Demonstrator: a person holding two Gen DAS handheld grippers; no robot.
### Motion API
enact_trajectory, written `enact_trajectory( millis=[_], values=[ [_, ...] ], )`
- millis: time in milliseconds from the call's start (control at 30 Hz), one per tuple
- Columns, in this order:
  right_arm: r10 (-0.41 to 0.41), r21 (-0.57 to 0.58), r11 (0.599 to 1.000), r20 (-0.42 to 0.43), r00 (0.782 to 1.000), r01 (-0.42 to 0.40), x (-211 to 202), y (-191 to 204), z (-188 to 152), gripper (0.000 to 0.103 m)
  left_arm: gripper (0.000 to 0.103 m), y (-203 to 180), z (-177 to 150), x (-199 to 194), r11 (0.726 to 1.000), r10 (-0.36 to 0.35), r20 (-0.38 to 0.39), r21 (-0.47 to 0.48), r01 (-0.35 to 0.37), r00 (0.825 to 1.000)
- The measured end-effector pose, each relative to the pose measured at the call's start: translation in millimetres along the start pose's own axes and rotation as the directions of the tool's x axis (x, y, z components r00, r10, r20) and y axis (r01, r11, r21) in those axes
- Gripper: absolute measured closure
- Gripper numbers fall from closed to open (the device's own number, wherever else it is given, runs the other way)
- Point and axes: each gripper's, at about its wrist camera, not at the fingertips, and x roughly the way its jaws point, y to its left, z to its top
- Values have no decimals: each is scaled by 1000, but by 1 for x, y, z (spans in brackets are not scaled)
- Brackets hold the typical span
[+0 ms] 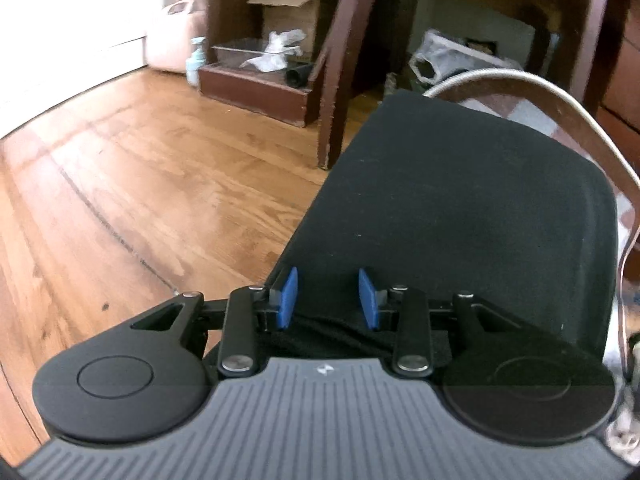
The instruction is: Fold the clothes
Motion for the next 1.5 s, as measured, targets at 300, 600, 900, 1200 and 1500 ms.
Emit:
enact_trajectory(
  millis=[300, 600, 900, 1200, 1500],
  values=[
    [-109, 74, 991, -22, 994, 110, -96, 11, 8, 29, 15, -70, -45, -127, 996, -37, 17, -79, 39, 999],
    [-267, 78, 959, -73, 961, 273, -210, 13, -4, 12, 0, -149, -87, -226, 995, -42, -41, -90, 38, 998],
    [-261, 145, 944, -215, 941, 295, -238, 10, -43, 12, 0, -206, -115, -233, 993, 39, -169, -103, -57, 985],
    [-239, 162, 948, -215, 947, 276, -264, 7, -55, 12, 0, -240, -138, -237, 991, 137, -201, 25, -135, 970],
    [-224, 121, 959, -241, 944, 258, -263, 20, -62, 12, 0, -238, -149, -237, 988, 142, -209, -32, -152, 967]
  ],
)
